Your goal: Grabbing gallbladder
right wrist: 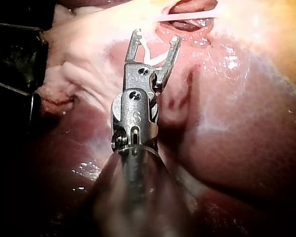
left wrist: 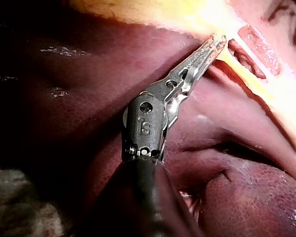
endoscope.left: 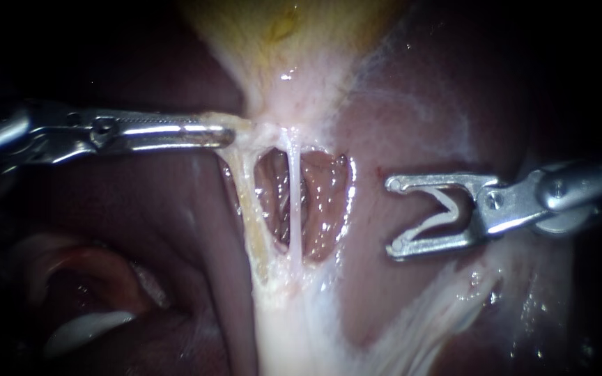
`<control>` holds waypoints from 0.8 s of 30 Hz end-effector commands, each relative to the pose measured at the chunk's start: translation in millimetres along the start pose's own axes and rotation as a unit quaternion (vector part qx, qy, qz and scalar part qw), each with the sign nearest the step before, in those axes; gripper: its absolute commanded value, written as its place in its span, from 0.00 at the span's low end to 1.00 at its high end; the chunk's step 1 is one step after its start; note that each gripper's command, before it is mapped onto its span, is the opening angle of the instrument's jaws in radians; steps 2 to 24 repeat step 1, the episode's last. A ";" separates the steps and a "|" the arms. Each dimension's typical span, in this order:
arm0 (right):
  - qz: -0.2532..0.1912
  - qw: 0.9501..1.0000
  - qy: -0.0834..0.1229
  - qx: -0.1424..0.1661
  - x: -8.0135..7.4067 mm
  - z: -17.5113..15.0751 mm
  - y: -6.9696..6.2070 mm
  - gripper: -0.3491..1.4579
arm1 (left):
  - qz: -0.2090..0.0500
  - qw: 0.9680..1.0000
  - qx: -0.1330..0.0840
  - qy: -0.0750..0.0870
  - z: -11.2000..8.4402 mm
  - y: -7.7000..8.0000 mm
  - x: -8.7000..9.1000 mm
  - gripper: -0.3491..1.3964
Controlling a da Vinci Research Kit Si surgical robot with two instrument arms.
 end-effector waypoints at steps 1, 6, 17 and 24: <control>0.000 1.000 0.000 0.000 0.0 0.0 0.0 0.43 | 0.000 1.000 0.000 0.000 0.0 0.0 0.0 0.00; 0.000 1.000 0.000 0.000 0.0 0.0 0.0 0.43 | 0.000 1.000 0.000 0.000 0.0 0.0 0.0 0.00; 0.000 1.000 0.000 0.000 0.0 0.0 0.0 0.43 | 0.000 1.000 0.000 0.000 0.0 0.0 0.0 0.00; 0.000 1.000 0.000 0.000 0.0 0.0 0.0 0.43 | 0.000 1.000 0.000 0.000 0.0 0.0 0.0 0.00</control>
